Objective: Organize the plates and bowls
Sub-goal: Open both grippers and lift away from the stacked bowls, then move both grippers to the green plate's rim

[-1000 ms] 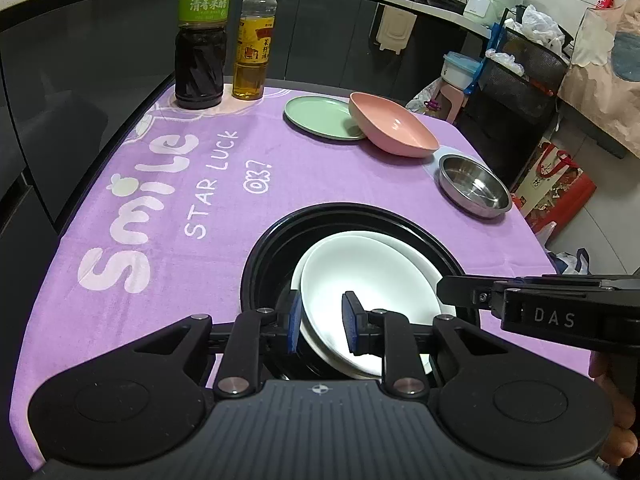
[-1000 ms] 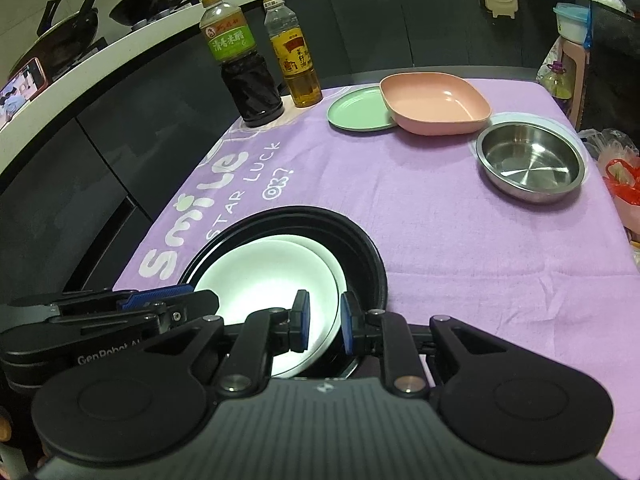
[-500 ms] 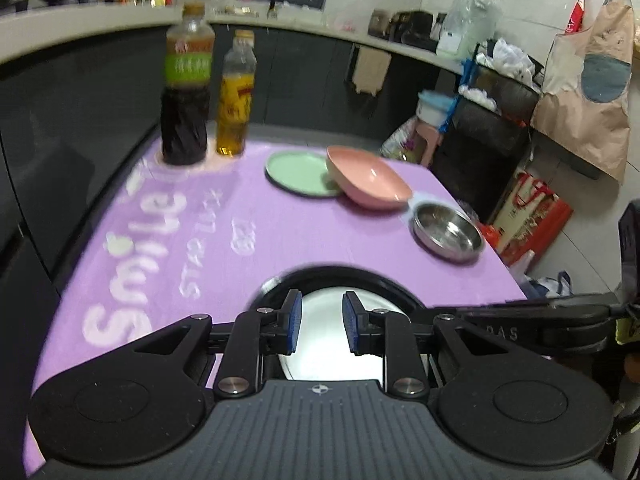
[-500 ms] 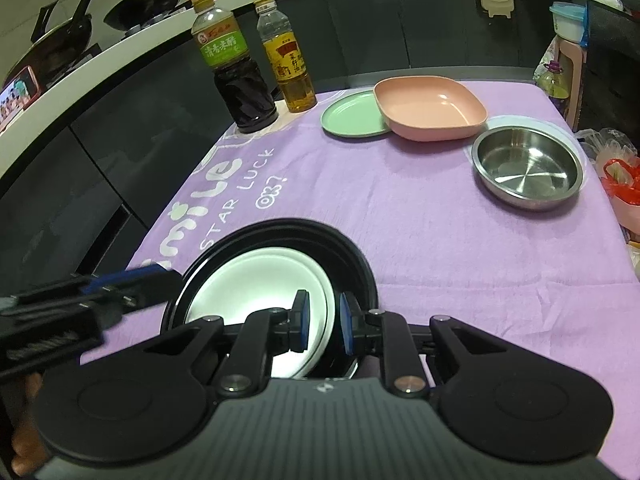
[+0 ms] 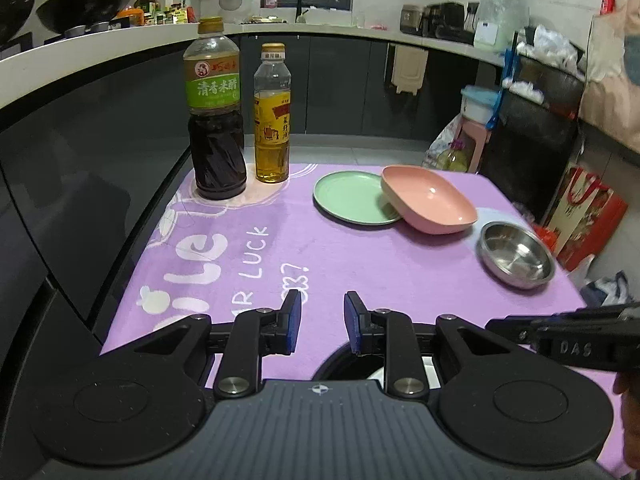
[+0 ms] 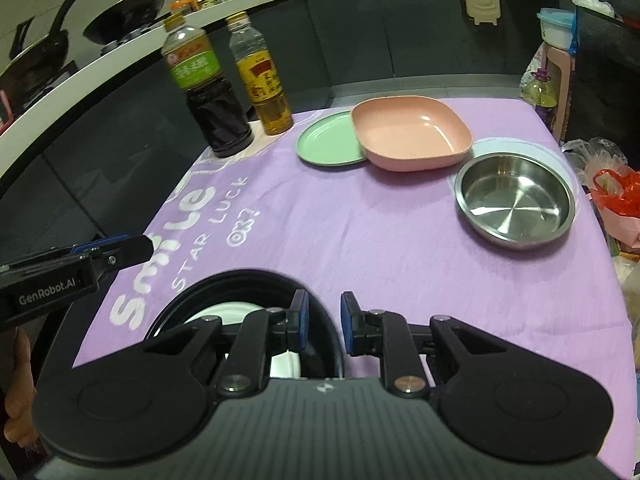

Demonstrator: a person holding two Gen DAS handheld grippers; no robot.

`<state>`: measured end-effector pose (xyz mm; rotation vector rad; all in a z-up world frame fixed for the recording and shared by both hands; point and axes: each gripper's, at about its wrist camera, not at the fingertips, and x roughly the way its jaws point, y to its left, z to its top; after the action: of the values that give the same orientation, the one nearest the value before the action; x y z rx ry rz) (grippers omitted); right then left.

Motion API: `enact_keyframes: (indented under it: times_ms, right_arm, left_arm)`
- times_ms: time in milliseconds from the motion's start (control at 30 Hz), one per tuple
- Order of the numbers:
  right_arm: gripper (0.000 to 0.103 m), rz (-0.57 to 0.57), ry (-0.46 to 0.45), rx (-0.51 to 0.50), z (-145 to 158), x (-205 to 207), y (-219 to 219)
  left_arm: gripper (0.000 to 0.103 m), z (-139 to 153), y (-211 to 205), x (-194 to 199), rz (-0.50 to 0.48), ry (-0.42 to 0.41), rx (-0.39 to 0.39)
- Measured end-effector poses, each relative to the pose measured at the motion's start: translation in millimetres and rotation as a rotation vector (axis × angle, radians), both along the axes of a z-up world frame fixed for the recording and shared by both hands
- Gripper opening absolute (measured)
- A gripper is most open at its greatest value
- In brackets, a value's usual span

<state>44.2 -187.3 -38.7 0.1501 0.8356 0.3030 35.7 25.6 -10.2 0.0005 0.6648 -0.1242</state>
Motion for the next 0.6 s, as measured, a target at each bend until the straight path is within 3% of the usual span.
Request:
enact_keyframes:
  times_ms: [233,600]
  right_arm:
    - [0.016,-0.018,0.031,-0.004,-5.3,25.6,2.0]
    - [0.016,0.010,0.059,-0.070,-11.2,59.9,17.8]
  left_arm:
    - [0.022,-11.8,1.0,24.3,0.008,0.052,0.009]
    - [0.022,-19.3,8.4,55.4,0.050,0.067,0.018]
